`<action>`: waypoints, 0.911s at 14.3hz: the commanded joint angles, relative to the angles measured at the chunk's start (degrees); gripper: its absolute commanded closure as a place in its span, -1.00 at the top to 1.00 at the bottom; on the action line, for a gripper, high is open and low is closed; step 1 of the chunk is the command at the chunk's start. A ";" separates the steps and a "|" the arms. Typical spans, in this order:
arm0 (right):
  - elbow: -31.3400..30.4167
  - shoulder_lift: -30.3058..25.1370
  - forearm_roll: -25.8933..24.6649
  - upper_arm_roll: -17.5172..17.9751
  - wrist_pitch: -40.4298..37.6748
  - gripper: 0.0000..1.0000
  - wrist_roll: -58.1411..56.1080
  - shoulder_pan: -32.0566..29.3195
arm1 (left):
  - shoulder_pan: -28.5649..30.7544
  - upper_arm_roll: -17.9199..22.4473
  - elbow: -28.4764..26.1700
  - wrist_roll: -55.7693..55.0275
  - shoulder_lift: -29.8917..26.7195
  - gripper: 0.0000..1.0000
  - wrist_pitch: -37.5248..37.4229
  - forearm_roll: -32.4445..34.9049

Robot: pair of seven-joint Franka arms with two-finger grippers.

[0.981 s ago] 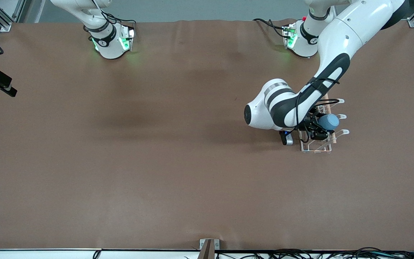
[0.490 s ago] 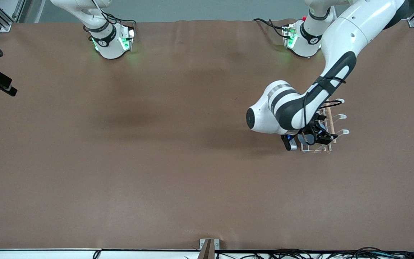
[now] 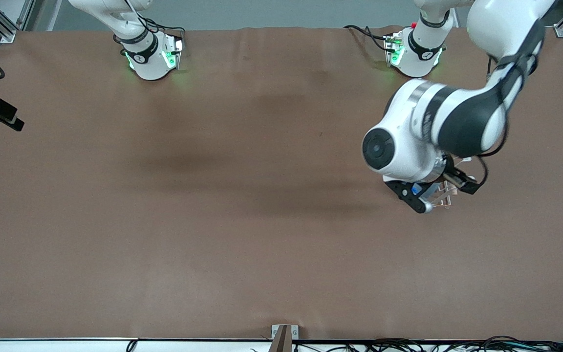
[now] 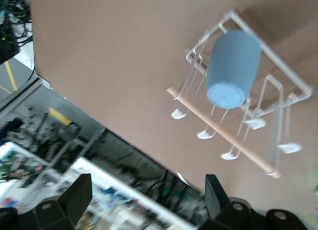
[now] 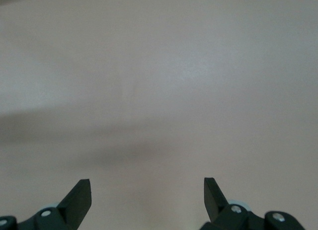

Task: Hang cup on cup holder
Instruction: 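Open the left gripper and lift it off the hung cup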

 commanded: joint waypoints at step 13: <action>0.75 0.47 -1.80 -0.07 0.13 1.00 -3.88 -0.24 | 8.38 -0.78 4.43 -22.24 -16.03 1.00 1.74 -23.93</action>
